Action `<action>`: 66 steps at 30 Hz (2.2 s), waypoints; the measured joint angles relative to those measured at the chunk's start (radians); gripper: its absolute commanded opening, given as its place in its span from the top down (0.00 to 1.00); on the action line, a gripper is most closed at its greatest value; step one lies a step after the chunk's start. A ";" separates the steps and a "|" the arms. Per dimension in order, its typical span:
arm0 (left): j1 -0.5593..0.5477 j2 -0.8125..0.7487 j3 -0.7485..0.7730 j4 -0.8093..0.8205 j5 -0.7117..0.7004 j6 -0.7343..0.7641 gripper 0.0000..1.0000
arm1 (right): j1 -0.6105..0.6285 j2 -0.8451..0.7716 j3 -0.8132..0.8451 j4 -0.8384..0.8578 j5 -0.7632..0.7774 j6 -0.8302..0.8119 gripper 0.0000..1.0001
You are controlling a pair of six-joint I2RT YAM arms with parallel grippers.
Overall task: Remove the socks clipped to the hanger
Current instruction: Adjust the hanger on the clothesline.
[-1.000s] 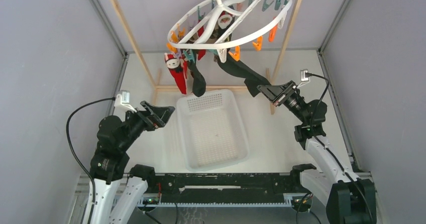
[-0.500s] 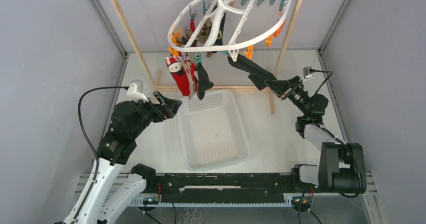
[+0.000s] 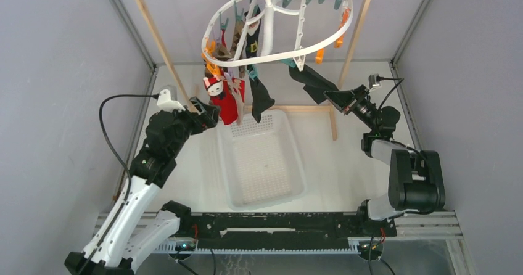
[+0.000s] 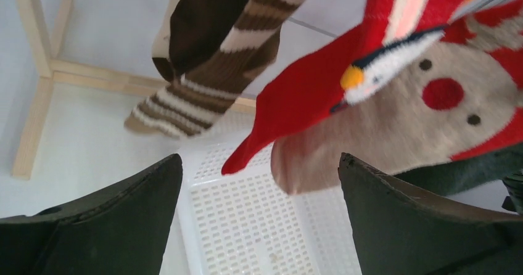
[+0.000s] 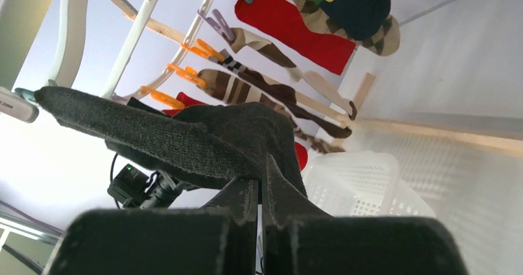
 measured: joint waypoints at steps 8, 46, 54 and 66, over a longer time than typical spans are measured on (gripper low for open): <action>0.000 0.099 0.000 0.078 -0.058 0.048 0.00 | -0.021 0.158 0.064 0.065 -0.023 0.026 1.00; 0.007 0.281 -0.090 0.281 -0.105 0.122 0.17 | -0.051 0.368 0.286 0.108 -0.029 0.077 1.00; -0.008 0.350 -0.070 0.307 -0.105 0.166 0.38 | -0.045 0.368 0.287 0.108 -0.030 0.080 1.00; -0.011 0.397 0.000 0.323 -0.092 0.201 0.64 | -0.040 0.368 0.287 0.108 -0.034 0.088 1.00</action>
